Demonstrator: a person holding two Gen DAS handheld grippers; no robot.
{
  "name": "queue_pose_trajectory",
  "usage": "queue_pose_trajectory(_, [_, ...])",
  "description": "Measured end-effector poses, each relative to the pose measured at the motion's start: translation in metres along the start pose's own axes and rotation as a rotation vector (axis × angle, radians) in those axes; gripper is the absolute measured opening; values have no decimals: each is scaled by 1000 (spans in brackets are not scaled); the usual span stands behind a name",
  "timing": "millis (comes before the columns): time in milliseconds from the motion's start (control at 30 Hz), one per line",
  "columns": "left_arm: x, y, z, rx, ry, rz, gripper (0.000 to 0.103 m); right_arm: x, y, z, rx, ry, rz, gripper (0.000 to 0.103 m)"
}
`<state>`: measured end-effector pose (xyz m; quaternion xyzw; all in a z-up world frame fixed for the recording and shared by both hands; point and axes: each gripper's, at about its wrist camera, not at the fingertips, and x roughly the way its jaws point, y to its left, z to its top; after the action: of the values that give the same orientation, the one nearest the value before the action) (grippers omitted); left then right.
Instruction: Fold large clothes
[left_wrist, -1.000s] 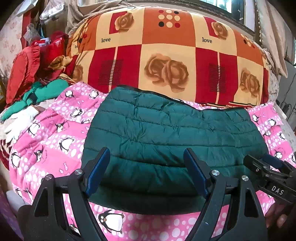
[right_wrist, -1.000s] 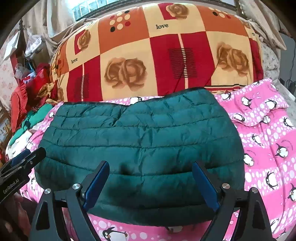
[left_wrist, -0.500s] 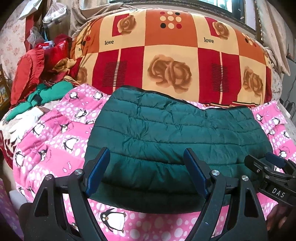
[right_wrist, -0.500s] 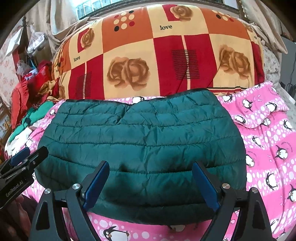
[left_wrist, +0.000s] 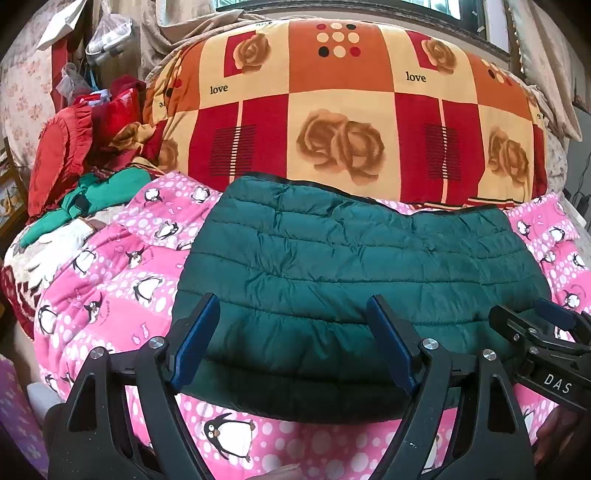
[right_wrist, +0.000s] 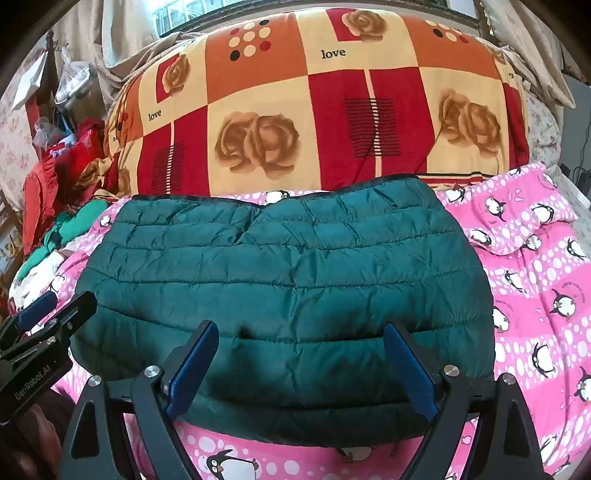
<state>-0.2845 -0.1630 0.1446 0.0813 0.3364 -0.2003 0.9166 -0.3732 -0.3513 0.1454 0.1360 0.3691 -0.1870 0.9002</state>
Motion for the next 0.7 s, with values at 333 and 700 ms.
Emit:
queue_pose_trajectory(333, [1, -3, -1, 4, 3, 1, 82, -3, 1, 1, -16, -7, -10, 89])
queue_pose_trajectory(700, [7, -5, -3, 14, 20, -9, 82, -2, 1, 2, -23, -4, -17, 89])
